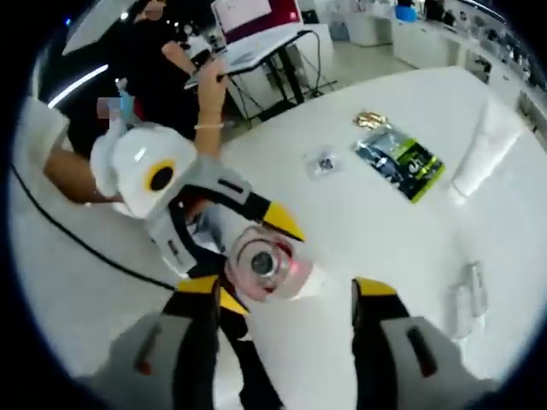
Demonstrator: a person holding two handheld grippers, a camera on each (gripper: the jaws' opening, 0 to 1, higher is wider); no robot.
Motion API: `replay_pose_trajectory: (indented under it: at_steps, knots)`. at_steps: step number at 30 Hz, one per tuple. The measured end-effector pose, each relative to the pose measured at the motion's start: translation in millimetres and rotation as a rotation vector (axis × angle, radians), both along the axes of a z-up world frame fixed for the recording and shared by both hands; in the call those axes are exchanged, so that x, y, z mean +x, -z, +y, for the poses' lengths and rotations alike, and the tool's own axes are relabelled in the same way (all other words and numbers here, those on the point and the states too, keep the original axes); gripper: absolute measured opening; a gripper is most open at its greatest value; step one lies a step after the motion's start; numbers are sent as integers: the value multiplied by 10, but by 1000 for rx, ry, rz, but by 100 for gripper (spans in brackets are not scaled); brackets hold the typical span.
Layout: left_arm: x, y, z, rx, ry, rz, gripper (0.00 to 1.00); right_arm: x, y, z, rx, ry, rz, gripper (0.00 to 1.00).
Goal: Arrange the skincare products in the storage area until every visible bottle or jar stands upright without overlapping.
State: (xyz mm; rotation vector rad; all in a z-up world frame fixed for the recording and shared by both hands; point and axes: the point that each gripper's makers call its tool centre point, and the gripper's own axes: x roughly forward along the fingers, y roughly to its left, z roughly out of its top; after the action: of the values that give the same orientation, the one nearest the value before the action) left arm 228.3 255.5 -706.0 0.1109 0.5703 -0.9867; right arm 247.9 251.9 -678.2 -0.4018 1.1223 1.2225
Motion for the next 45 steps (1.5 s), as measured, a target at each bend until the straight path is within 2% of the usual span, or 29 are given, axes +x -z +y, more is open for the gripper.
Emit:
replay_pose_trajectory:
  at_steps: [6, 8, 9, 10, 12, 13, 14, 15, 17, 20, 24, 28, 32, 33, 38, 45]
  knots:
    - [20, -23, 5, -7, -10, -2, 58, -26, 68, 97, -31, 50, 32, 51]
    - [19, -29, -1, -11, -12, -1, 58, -43, 42, 136, -23, 48, 31, 43]
    - [17, -31, -4, -11, -12, -2, 58, -38, 38, 152, -23, 47, 23, 42]
    - [13, -32, -7, -12, -12, -2, 58, 18, 33, 149, -23, 35, -14, 41]
    - [6, -34, -15, -16, -12, -2, 58, 6, 53, 91, -60, 5, -18, 37]
    - [4, -33, -17, -17, -13, -2, 59, 6, 80, 35, -91, -41, -42, 31]
    - [11, -28, -10, -14, -19, -3, 60, 26, 112, -16, -120, -88, -87, 20]
    - [21, -22, 4, -14, -26, -2, 60, 22, 116, -20, -119, -98, -94, 16]
    - [25, -28, 14, -23, -31, 1, 58, -46, 138, -11, -106, -83, -68, 20]
    - [26, -35, 11, -24, -33, -4, 58, -66, 139, -9, -97, -87, -66, 28]
    - [22, -23, 11, -23, -36, 0, 58, -35, 72, 46, -74, -67, -64, 31]
    - [21, -29, 10, -20, -34, -4, 58, -75, 30, 114, -73, -30, -15, 40]
    - [19, -39, 11, -16, -33, -7, 57, -1, -12, 186, -76, 33, -34, 41]
    - [18, -43, 11, -16, -33, -9, 58, -20, -9, 204, -86, 17, -41, 41]
    - [16, -50, 17, -11, -34, -13, 57, -43, -60, 317, -60, 68, 5, 47]
    - [19, -69, 6, -16, -37, -17, 58, -26, -76, 350, -54, 104, 26, 45]
